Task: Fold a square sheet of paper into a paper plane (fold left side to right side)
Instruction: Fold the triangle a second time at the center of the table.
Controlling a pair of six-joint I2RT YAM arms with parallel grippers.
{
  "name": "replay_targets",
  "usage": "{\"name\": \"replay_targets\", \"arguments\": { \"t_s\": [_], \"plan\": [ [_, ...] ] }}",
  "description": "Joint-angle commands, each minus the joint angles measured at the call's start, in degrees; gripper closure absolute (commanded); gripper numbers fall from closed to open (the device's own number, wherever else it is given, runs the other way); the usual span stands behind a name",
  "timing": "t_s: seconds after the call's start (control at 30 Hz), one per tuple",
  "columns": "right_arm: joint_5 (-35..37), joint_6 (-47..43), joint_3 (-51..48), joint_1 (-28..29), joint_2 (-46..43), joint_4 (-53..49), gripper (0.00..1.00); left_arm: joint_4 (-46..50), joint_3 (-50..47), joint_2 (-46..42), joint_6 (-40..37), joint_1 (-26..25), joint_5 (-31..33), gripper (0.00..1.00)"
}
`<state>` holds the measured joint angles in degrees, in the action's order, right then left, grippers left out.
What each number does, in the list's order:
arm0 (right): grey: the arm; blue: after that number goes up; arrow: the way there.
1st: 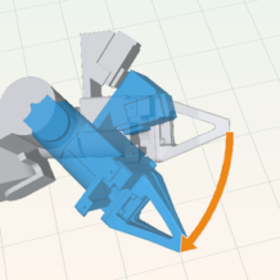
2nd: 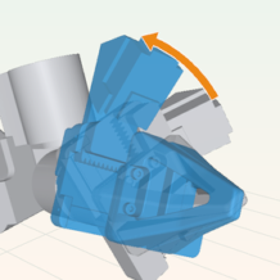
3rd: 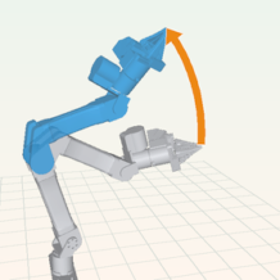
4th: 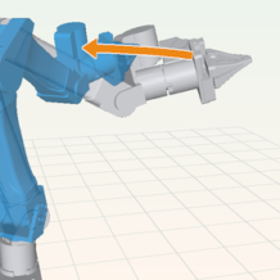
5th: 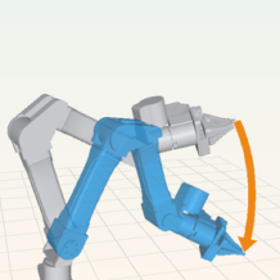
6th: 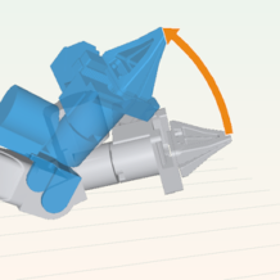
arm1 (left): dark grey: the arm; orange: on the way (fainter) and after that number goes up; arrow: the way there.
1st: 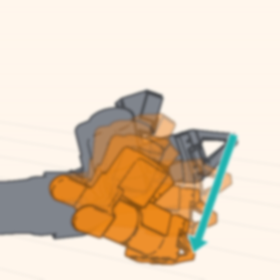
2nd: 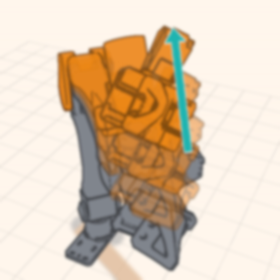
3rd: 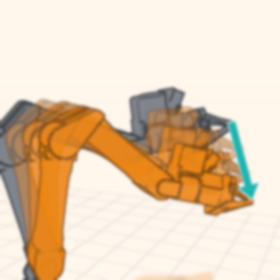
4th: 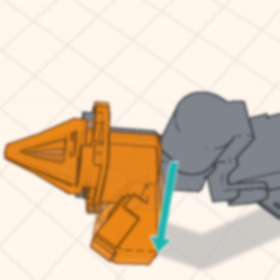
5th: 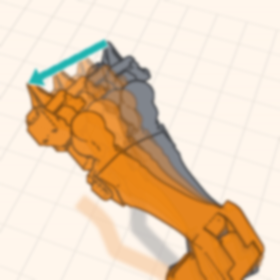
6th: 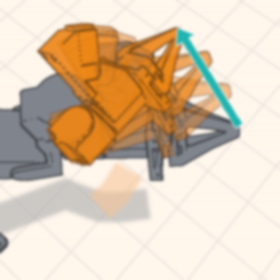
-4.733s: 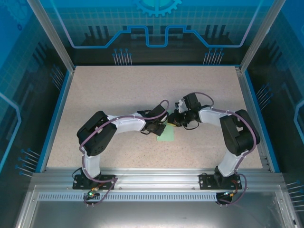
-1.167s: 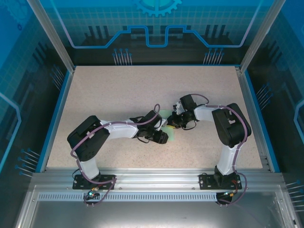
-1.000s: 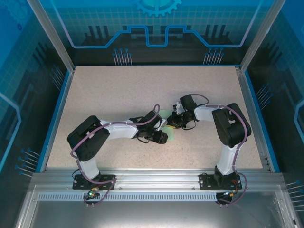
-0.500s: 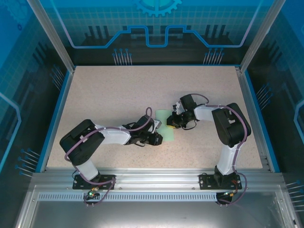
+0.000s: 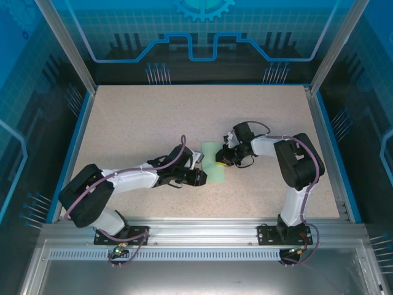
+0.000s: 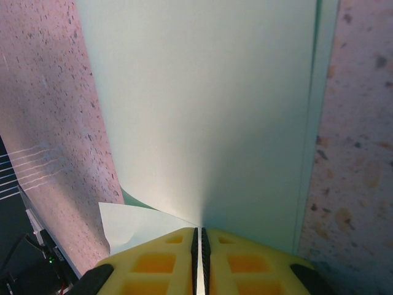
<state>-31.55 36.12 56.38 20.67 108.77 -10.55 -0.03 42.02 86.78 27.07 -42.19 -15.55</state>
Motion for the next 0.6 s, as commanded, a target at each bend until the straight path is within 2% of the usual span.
{"name": "replay_targets", "arguments": {
  "t_s": [0.0,0.27,0.57],
  "plan": [
    [3.45,-0.87,-0.34,-1.01,1.96,-4.31,0.87,2.05,3.46,2.12,-1.00,0.44,-2.29,0.66],
    [3.38,-0.96,-0.35,-0.94,1.82,-4.48,0.86,2.87,10.21,11.95,-2.83,0.46,-2.27,0.63],
    [2.83,-1.40,0.37,-0.99,1.07,-4.62,0.86,3.47,7.87,14.82,-2.69,0.49,0.13,0.64]
  ]
}}
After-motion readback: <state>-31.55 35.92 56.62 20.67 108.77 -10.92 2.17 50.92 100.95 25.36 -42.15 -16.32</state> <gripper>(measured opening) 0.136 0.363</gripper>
